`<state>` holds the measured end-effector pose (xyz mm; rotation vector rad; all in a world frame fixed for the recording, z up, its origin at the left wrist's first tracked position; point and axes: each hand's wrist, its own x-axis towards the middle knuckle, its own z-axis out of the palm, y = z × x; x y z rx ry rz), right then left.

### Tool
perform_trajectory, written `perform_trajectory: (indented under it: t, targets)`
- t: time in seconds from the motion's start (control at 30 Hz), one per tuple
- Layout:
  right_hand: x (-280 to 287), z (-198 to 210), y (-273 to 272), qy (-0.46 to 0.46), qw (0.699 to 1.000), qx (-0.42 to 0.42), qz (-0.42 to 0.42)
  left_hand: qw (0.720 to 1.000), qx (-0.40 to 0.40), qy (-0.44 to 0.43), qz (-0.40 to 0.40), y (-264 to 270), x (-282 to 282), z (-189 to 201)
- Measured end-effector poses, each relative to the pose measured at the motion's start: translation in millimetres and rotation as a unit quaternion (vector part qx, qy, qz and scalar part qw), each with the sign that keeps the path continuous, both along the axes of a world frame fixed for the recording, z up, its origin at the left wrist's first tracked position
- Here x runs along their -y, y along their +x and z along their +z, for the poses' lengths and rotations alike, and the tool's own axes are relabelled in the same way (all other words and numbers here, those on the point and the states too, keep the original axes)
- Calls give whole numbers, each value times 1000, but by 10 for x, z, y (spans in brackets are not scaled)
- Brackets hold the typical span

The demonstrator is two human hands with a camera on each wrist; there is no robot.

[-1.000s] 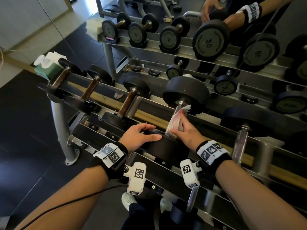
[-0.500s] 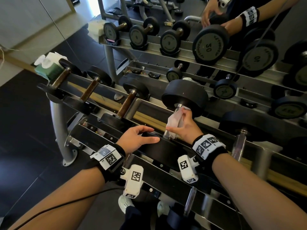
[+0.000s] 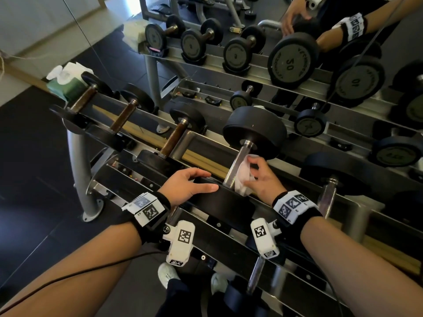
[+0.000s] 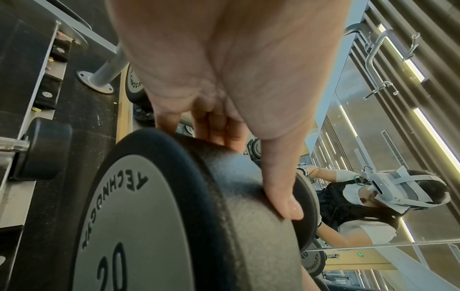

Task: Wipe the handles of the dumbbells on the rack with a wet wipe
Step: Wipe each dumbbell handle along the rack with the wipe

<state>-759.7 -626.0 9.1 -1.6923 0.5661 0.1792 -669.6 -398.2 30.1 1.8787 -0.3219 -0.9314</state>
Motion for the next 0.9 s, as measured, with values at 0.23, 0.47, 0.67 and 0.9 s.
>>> perform_trajectory:
  t: [0.23,0.47,0.67,0.9]
  targets:
    - [-97,122,90,53,997,-43,-30,1000,0,-3,2,1,0,-11]
    - [-58,82,279,-1,998,-54,-42,1000,8,18,9,-4,2,-25]
    - [-81,51,90,-51,998,-24,-15,1000,11,17,9,-23,14,6]
    - [-32,107,119,-50,998,-2,-33,1000,12,21,12,-53,18,33]
